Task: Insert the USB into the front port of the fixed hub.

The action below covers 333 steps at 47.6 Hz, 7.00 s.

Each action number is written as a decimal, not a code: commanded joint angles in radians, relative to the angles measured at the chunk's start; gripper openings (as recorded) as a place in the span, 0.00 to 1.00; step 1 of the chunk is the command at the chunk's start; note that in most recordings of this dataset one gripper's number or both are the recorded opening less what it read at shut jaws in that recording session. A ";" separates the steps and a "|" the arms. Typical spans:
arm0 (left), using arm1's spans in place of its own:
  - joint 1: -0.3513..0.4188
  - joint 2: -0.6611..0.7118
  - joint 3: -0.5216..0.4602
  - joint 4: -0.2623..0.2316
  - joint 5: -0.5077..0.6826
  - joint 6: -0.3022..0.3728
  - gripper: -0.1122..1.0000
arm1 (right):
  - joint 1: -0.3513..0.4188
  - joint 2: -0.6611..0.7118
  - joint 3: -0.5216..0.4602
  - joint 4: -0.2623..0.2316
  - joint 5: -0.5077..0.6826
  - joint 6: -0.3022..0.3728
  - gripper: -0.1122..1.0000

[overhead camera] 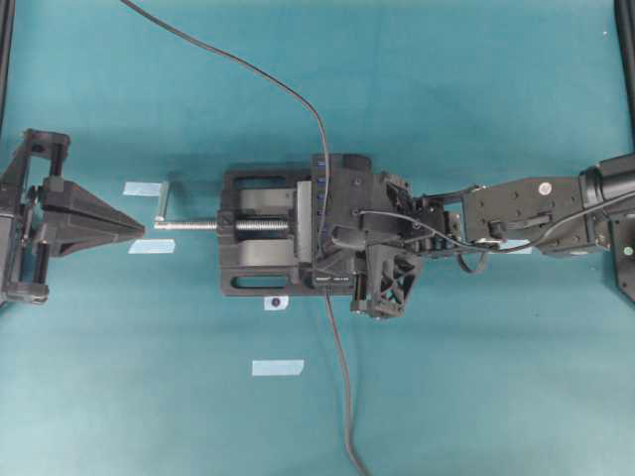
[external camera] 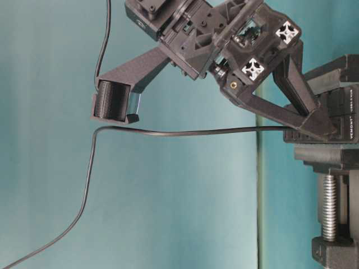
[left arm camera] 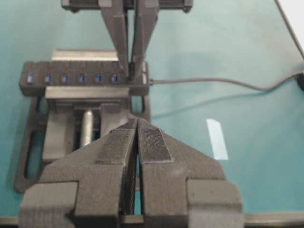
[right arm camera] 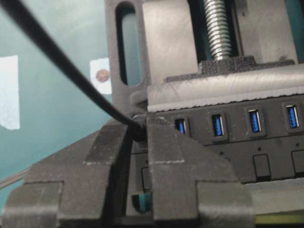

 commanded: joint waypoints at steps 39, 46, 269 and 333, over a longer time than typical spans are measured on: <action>-0.003 0.025 -0.018 0.002 -0.011 -0.002 0.10 | 0.006 0.020 -0.029 0.005 0.107 0.032 0.58; -0.005 0.026 -0.017 0.002 -0.011 -0.002 0.10 | 0.006 0.025 -0.037 0.003 0.112 0.044 0.75; -0.018 -0.144 0.081 0.003 -0.006 -0.035 0.10 | 0.000 -0.462 0.336 0.005 -0.253 0.044 0.80; -0.018 -0.144 0.081 0.005 -0.006 -0.038 0.10 | 0.003 -0.462 0.367 0.005 -0.270 0.046 0.80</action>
